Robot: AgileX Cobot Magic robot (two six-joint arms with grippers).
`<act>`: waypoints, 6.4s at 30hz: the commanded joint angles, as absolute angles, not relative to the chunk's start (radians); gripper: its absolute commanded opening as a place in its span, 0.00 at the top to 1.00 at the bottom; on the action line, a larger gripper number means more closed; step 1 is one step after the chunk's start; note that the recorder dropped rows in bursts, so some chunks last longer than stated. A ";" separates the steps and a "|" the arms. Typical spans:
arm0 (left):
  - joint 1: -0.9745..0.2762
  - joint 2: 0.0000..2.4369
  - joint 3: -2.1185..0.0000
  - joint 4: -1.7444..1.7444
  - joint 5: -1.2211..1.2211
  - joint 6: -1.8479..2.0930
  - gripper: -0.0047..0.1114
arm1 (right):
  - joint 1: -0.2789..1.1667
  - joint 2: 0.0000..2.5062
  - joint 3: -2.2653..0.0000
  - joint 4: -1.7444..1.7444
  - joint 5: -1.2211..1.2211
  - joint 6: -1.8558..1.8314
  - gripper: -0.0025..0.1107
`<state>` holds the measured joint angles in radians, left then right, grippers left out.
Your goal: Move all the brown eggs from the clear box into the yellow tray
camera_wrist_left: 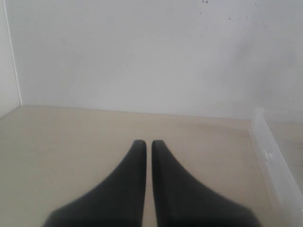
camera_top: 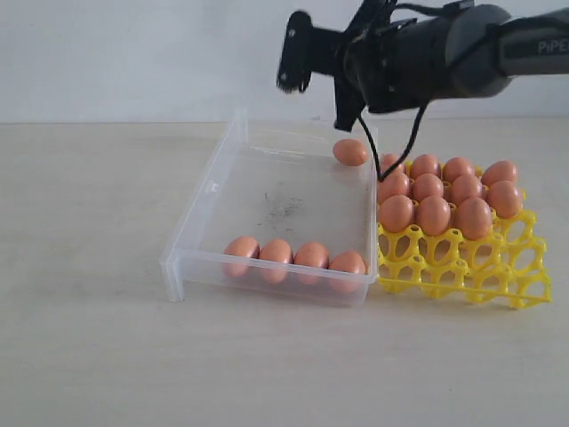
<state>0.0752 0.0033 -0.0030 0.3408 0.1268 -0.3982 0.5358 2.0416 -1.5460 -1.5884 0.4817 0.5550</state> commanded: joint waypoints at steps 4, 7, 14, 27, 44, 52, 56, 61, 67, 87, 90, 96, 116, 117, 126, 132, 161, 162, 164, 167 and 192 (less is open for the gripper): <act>0.070 0.000 0.000 0.339 0.129 -0.399 0.93 | 0.410 2.085 -1.937 0.032 0.850 -0.390 0.98; 0.070 0.000 0.000 0.339 0.129 -0.399 0.93 | 0.366 2.172 -2.137 0.169 1.200 -0.440 0.98; 0.070 0.000 0.000 0.339 0.129 -0.399 0.93 | 0.359 2.330 -2.297 0.111 1.221 -0.406 0.75; 0.070 0.000 0.000 0.339 0.129 -0.399 0.93 | 0.359 2.515 -2.297 -0.032 0.984 -0.324 0.45; 0.070 0.000 0.000 0.339 0.129 -0.399 0.93 | 0.359 2.525 -2.307 -0.032 0.928 -0.309 0.57; 0.070 0.000 0.000 0.339 0.129 -0.399 0.93 | 0.359 2.499 -2.307 -0.048 0.890 -0.237 0.56; 0.070 0.000 0.000 0.339 0.129 -0.399 0.93 | 0.359 2.502 -2.307 -0.039 0.999 -0.056 0.30; 0.070 0.000 0.000 0.339 0.129 -0.399 0.93 | 0.358 2.504 -2.307 -0.041 0.959 0.136 0.35; 0.070 0.000 0.000 0.339 0.129 -0.399 0.93 | 0.347 2.565 -2.307 -0.050 0.908 0.263 0.37; 0.070 0.000 0.000 0.339 0.129 -0.399 0.93 | 0.347 2.583 -2.307 0.028 0.892 0.189 0.42; 0.070 0.000 0.000 0.339 0.129 -0.399 0.93 | 0.347 2.583 -2.307 0.081 0.878 0.169 0.43; 0.070 0.000 0.000 0.339 0.129 -0.399 0.93 | 0.349 2.583 -2.307 0.089 0.946 0.185 0.43; 0.070 0.000 0.000 0.339 0.129 -0.399 0.93 | 0.349 2.581 -2.307 0.079 1.023 0.374 0.43; 0.070 0.000 0.000 0.339 0.129 -0.399 0.93 | 0.349 2.581 -2.307 0.081 1.009 0.335 0.43; 0.070 0.000 0.000 0.339 0.129 -0.399 0.93 | 0.357 2.580 -2.307 0.081 0.913 0.216 0.43; 0.070 0.000 0.000 0.339 0.129 -0.399 0.93 | 0.361 2.580 -2.307 0.066 0.975 0.244 0.43; 0.070 0.000 0.000 0.339 0.129 -0.399 0.93 | 0.452 2.521 -2.307 0.089 1.178 0.495 0.54; 0.070 0.000 0.000 0.339 0.129 -0.399 0.93 | 0.460 2.523 -2.303 0.063 1.173 0.504 0.59; 0.070 0.000 0.000 0.339 0.129 -0.399 0.93 | 0.471 2.525 -2.292 0.023 1.146 0.526 0.68; 0.070 0.000 0.000 0.339 0.129 -0.399 0.93 | 0.476 2.525 -2.268 0.010 1.069 0.557 0.71; 0.070 0.000 0.000 0.339 0.129 -0.399 0.93 | 0.419 2.581 -2.221 -0.057 0.834 0.618 0.47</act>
